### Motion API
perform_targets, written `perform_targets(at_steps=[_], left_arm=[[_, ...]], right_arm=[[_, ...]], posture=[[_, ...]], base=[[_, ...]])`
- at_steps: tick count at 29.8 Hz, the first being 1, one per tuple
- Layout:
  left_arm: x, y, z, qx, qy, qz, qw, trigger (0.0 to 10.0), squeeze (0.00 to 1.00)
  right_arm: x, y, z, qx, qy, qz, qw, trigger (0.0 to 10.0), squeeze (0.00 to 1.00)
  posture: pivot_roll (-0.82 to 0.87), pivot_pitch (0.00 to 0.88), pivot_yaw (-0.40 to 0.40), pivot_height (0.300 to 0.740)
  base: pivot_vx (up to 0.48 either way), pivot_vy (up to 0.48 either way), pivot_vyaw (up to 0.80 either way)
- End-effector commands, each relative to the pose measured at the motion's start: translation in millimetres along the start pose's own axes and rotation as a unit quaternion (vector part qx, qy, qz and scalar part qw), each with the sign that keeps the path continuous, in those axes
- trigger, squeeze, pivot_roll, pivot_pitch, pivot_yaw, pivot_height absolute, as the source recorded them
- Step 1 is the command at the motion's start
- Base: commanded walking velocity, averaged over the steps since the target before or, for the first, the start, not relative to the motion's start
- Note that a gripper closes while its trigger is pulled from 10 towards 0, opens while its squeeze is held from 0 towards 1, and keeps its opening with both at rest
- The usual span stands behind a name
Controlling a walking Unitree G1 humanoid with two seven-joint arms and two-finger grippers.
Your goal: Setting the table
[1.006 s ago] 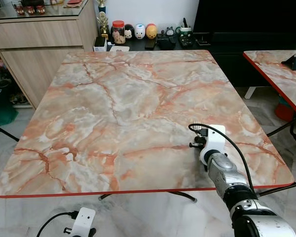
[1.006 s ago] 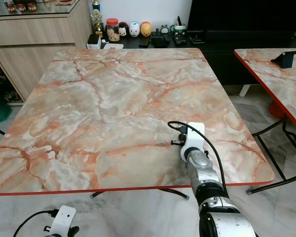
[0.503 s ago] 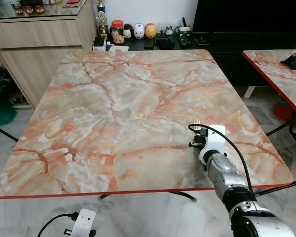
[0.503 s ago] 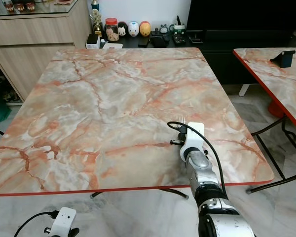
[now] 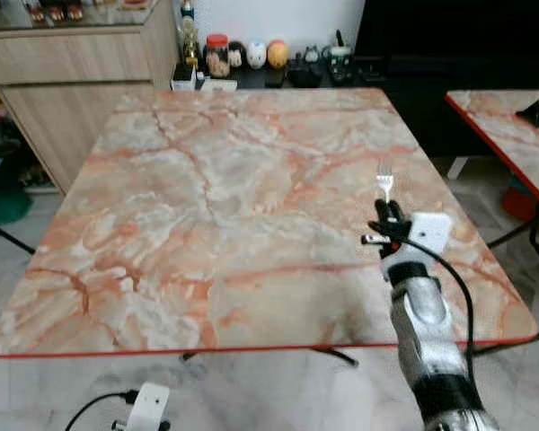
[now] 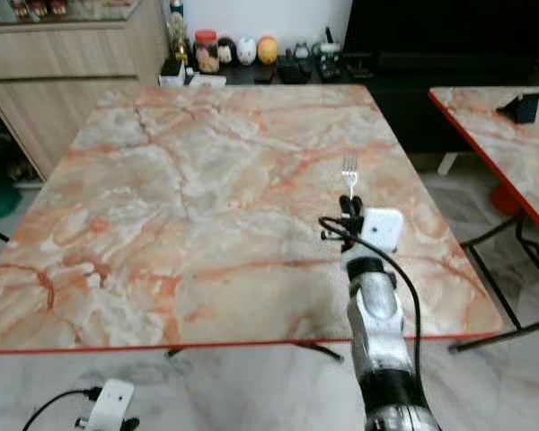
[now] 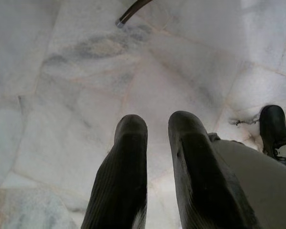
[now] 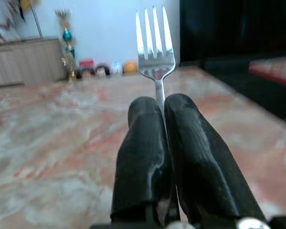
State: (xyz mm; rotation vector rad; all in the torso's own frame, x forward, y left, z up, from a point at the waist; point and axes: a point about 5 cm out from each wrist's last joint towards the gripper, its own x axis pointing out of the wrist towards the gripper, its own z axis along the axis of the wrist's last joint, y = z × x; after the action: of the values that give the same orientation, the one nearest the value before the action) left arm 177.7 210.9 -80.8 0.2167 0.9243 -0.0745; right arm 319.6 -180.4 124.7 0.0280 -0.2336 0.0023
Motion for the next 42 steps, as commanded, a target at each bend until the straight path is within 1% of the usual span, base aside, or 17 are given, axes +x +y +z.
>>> perform_targets(at_steps=[1, 5, 6, 7, 9, 12, 15, 18, 29, 42], left_arm=[[-2.0, 3.0, -9.5, -0.009, 0.02, 0.007, 1.0, 10.0, 0.0], [-2.5, 5.5, -11.1, -0.026, 0.025, 0.015, 0.999, 10.0, 0.0], [-2.0, 7.5, -8.8, -0.038, 0.023, 0.019, 0.999, 10.0, 0.0], [-1.8, 8.3, -7.7, -0.042, 0.021, 0.02, 0.999, 10.0, 0.0], [-1.0, 9.1, -4.5, -0.052, 0.017, 0.02, 0.998, 10.0, 0.0], [-0.1, 10.0, -0.4, -0.059, 0.012, 0.023, 0.998, 10.0, 0.0], [0.2, 10.6, 0.7, -0.067, 0.012, 0.028, 0.997, 10.0, 0.0], [0.4, 9.2, 1.0, -0.069, 0.011, 0.024, 0.997, 10.0, 0.0], [0.8, 8.5, 2.5, -0.072, 0.008, 0.026, 0.997, 10.0, 0.0], [2.1, 6.7, 7.6, -0.067, 0.002, 0.021, 0.998, 10.0, 0.0]], right_arm=[[-3.5, -3.9, 24.0, -0.017, -0.06, -0.006, 0.998, 10.0, 0.0], [-9.8, -4.4, 28.3, -0.023, -0.075, -0.01, 0.997, 10.0, 0.0], [-11.3, -4.9, 26.7, -0.022, -0.073, -0.017, 0.997, 10.0, 0.0], [-12.0, -5.1, 26.5, -0.022, -0.071, -0.02, 0.997, 10.0, 0.0], [-11.1, -3.3, 28.0, -0.016, -0.071, -0.022, 0.997, 10.0, 0.0], [-9.0, 5.3, 32.1, -0.018, -0.07, -0.011, 0.997, 10.0, 0.0], [-6.6, 6.7, 37.5, -0.021, -0.078, -0.007, 0.997, 10.0, 0.0], [-4.8, 6.2, 40.6, -0.013, -0.085, -0.007, 0.996, 10.0, 0.0], [-0.2, 8.9, 46.6, -0.011, -0.088, -0.006, 0.996, 10.0, 0.0], [2.3, 2.9, 52.1, -0.019, -0.092, -0.015, 0.995, 10.0, 0.0]], posture=[[0.02, 0.0, -0.015, 0.74], [0.02, 0.0, -0.012, 0.74], [0.02, 0.0, -0.009, 0.74], [0.02, 0.0, -0.009, 0.74], [0.02, 0.0, -0.007, 0.74], [0.02, 0.0, -0.01, 0.74], [0.01, 0.0, -0.011, 0.74], [0.01, 0.0, -0.011, 0.74], [0.01, 0.0, -0.009, 0.74], [0.01, 0.0, -0.008, 0.74]], base=[[0.0, 0.0, 0.0], [0.0, 0.0, 0.0], [0.0, 0.0, 0.0], [0.0, 0.0, 0.0], [0.0, -0.409, 0.0], [0.0, -0.48, 0.0], [0.0, -0.48, 0.0], [0.0, -0.48, 0.0], [0.0, -0.48, 0.0], [0.0, -0.48, 0.0]])
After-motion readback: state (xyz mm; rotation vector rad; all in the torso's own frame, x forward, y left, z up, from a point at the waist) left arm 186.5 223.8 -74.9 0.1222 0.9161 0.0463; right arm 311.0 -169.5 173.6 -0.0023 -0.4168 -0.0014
